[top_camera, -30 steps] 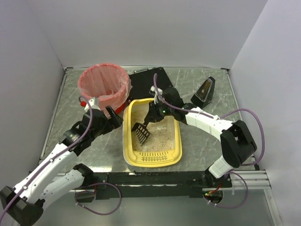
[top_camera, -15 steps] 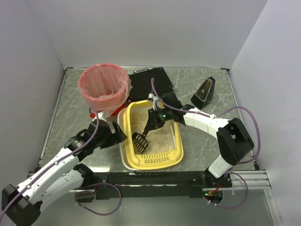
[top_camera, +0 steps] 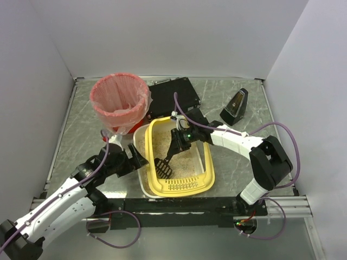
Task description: Clean the litter box
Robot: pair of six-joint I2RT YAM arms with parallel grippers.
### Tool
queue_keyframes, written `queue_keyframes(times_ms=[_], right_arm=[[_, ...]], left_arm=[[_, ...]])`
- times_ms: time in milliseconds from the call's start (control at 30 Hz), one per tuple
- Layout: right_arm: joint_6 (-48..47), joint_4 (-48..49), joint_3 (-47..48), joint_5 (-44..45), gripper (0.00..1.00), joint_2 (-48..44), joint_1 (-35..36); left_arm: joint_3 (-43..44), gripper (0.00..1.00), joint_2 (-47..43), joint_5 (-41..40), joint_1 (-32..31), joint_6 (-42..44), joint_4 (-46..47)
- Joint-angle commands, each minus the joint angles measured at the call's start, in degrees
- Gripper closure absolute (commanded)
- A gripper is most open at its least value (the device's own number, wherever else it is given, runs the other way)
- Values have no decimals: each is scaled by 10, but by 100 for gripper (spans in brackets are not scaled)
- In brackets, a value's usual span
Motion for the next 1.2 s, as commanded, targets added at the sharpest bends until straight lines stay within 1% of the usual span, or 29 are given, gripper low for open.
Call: queue_keyframes(times_ms=[0,100,133,200,233,267,300,333,367,467,533,567,633,700,767,867,900,1000,1100,1167], right_arm=[[20,-31,-1,18,100,-3,12],[34,-20,4,1,100,-3,14],[29,-25,11,5,100,2,16],[25,-34,14,22,100,3,20],[24,-34,13,25,100,4,21],[27,-31,12,28,100,3,21],[27,-30,10,34,100,2,21],[30,-25,8,37,100,-1,21],[30,-22,8,39,100,-2,22],[36,-7,7,31,100,2,23],[45,3,8,28,100,7,23],[46,6,7,29,100,7,24],[47,9,3,31,100,4,24],[47,11,1,34,100,2,24],[45,11,-1,36,100,0,24],[50,21,-4,30,100,4,24],[54,26,-5,23,100,7,24],[58,32,-13,18,100,5,24],[64,31,-16,21,100,1,24],[72,35,-18,18,100,-1,24]], left_arm=[[39,3,-8,-51,-2,-15,-17],[56,3,-5,-63,-2,-4,-11],[71,3,6,-62,-3,7,6],[97,3,28,-72,-8,30,10],[124,3,58,-78,-13,39,10],[142,3,77,-90,-18,43,-2],[159,3,97,-129,-29,45,-19],[196,3,140,-148,-34,43,-35],[215,3,162,-164,-47,45,-70],[283,3,242,-207,-83,58,-113],[322,1,296,-237,-91,59,-139],[334,1,312,-250,-95,57,-172],[359,5,350,-284,-97,44,-202],[366,9,367,-288,-99,46,-210],[370,17,386,-288,-103,53,-203],[382,17,417,-306,-110,60,-205],[384,17,424,-307,-111,76,-205],[393,16,456,-320,-114,75,-234],[388,18,460,-327,-117,80,-250],[385,23,456,-329,-117,75,-273]])
